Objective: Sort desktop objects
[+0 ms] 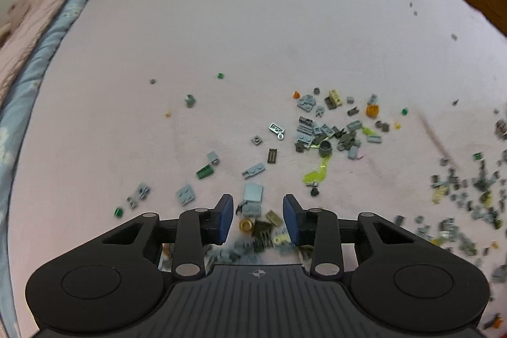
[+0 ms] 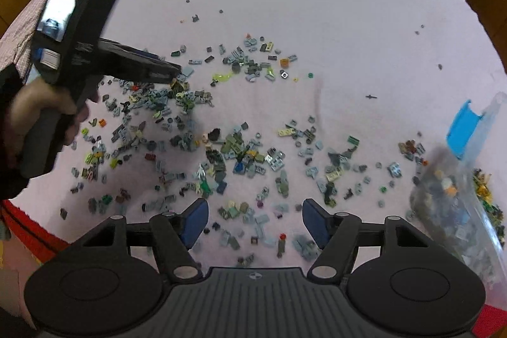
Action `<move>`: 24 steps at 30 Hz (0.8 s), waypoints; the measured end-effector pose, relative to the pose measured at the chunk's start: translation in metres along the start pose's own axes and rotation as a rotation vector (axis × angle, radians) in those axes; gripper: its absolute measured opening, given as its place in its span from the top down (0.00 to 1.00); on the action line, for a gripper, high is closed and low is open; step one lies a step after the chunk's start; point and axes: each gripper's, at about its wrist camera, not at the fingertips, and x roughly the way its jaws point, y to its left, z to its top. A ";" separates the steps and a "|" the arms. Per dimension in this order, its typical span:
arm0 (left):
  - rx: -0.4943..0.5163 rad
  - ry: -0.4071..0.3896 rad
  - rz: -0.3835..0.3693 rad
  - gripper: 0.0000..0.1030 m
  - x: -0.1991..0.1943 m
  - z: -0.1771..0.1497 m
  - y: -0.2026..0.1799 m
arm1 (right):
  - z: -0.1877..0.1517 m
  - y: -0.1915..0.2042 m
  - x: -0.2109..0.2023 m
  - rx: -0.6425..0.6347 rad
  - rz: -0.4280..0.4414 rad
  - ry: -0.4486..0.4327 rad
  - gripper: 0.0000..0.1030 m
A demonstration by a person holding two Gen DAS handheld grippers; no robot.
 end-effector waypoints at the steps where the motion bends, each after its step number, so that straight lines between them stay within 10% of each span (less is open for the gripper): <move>1: 0.009 0.005 0.001 0.64 0.007 0.001 0.000 | 0.004 0.000 0.005 0.003 0.001 0.000 0.34; 12: -0.041 0.065 -0.053 0.82 0.050 -0.002 0.009 | 0.045 -0.008 0.042 0.025 0.013 0.000 0.34; 24: -0.319 0.029 -0.025 0.82 -0.008 -0.042 0.058 | 0.115 0.020 0.105 0.021 0.140 0.000 0.52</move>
